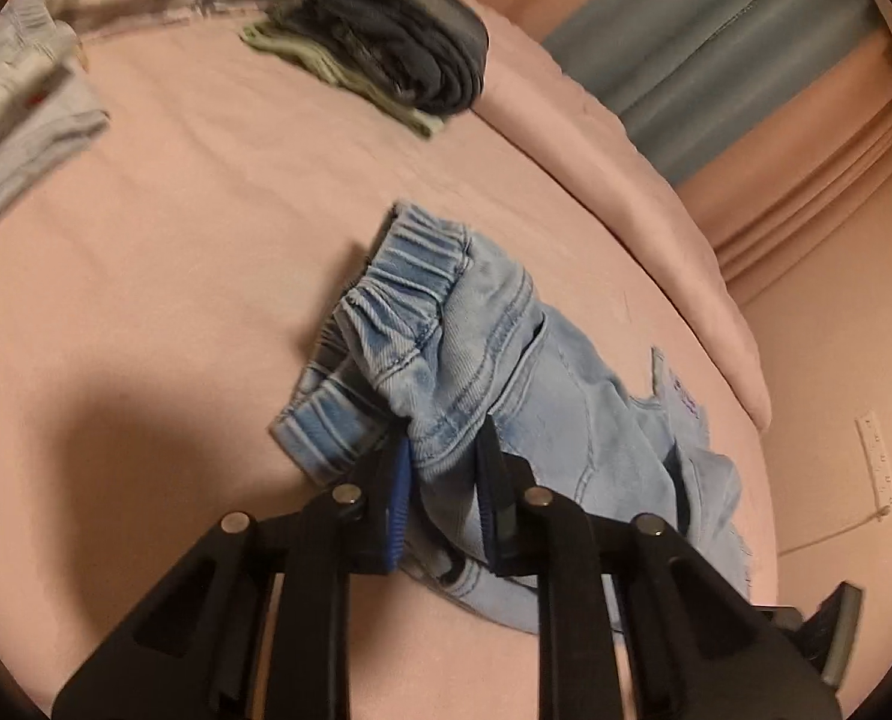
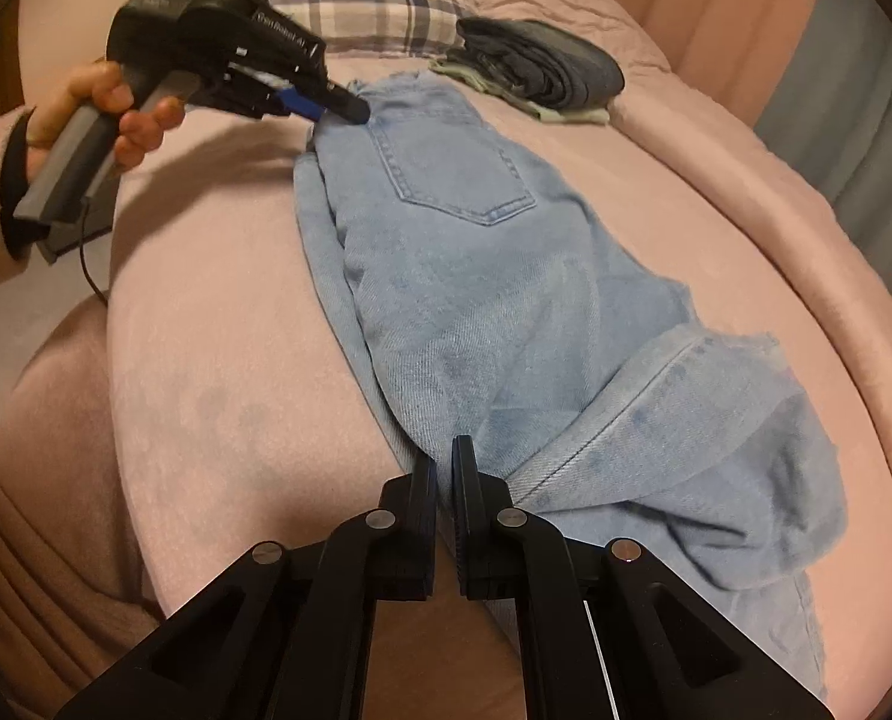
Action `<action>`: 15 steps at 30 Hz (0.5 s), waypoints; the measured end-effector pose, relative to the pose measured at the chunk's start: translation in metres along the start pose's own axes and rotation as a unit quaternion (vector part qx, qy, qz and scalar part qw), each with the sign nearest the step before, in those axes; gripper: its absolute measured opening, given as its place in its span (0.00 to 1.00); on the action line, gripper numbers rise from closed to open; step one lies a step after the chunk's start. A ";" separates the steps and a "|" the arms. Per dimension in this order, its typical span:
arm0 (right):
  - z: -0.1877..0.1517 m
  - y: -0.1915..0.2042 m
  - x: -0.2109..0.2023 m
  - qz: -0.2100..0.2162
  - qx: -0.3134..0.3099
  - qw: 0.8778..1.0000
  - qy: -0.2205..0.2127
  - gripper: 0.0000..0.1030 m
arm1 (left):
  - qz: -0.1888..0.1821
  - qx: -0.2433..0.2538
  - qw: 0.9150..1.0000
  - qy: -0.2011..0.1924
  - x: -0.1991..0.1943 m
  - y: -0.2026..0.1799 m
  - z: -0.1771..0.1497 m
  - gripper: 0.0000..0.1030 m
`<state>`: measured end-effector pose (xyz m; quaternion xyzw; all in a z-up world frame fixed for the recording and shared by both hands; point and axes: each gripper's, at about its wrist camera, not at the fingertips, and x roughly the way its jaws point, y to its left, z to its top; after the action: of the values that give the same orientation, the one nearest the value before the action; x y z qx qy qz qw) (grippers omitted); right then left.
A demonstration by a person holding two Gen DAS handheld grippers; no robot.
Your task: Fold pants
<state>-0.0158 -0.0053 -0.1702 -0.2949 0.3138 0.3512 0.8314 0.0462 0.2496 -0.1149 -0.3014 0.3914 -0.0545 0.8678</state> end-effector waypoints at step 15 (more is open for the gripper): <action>-0.015 -0.013 0.001 0.045 0.068 0.996 0.022 0.21 | 0.097 0.102 0.990 -0.008 -0.012 -0.008 -0.029 0.29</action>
<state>-0.0095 -0.0230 -0.1767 -0.2313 0.3683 0.3596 0.8256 0.0185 0.2332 -0.1181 -0.1722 0.4037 -0.0076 0.8985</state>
